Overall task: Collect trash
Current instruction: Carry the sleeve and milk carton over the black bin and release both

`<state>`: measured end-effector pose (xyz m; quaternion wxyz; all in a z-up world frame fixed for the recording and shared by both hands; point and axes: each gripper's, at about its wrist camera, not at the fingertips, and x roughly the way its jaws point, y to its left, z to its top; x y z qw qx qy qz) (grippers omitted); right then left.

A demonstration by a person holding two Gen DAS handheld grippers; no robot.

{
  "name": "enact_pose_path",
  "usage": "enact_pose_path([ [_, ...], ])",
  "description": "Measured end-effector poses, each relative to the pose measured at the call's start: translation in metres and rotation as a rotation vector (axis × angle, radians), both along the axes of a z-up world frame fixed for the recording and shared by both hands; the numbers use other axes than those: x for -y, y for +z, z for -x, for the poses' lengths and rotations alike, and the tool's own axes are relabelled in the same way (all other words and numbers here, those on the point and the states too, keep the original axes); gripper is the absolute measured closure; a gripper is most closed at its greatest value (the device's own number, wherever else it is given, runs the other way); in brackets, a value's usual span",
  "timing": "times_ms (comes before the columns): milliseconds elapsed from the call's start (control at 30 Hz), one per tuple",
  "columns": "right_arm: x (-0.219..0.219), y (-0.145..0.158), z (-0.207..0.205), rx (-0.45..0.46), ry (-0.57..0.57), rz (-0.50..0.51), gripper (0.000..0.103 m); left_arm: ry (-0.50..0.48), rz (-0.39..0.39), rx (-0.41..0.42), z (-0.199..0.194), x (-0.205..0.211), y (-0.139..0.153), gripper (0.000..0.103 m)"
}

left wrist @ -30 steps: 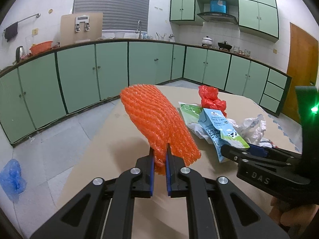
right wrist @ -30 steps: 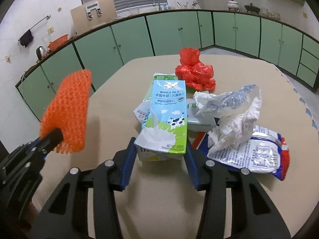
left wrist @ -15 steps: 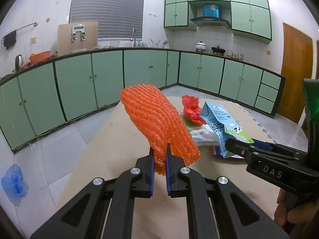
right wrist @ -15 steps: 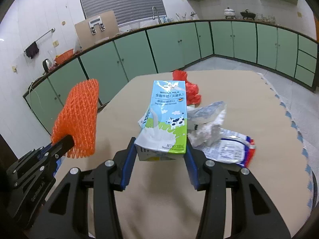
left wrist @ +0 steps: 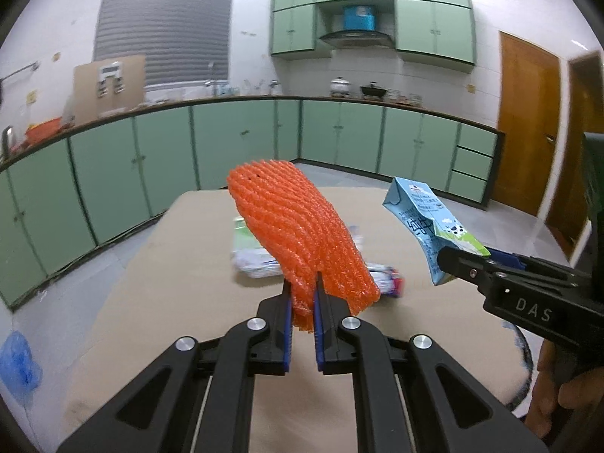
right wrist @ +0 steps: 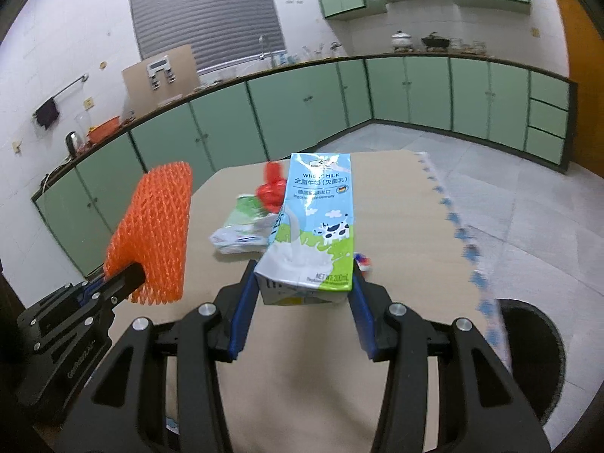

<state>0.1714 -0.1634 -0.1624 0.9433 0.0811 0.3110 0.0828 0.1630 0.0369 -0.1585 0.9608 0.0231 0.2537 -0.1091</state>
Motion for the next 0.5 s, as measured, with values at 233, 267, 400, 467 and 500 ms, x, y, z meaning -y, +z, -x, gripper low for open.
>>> enact_pose_path([
  [233,0.056,0.001,0.017,0.003,-0.083,0.011,0.059,-0.089,-0.007,0.008,0.001,0.053,0.005,0.094],
  [267,0.065,0.0,0.02,0.004,-0.097,0.012,0.059,-0.1,-0.007,0.007,0.0,0.06,0.005,0.094],
  [400,0.097,-0.003,0.03,-0.003,-0.15,0.011,0.059,-0.148,-0.009,-0.001,-0.002,0.091,0.003,0.094],
  [467,0.111,-0.007,0.035,-0.007,-0.174,0.014,0.059,-0.177,-0.006,-0.009,-0.004,0.109,0.0,0.094],
  [500,0.118,-0.008,0.038,-0.009,-0.183,0.018,0.059,-0.195,-0.006,-0.015,-0.005,0.12,-0.002,0.094],
])
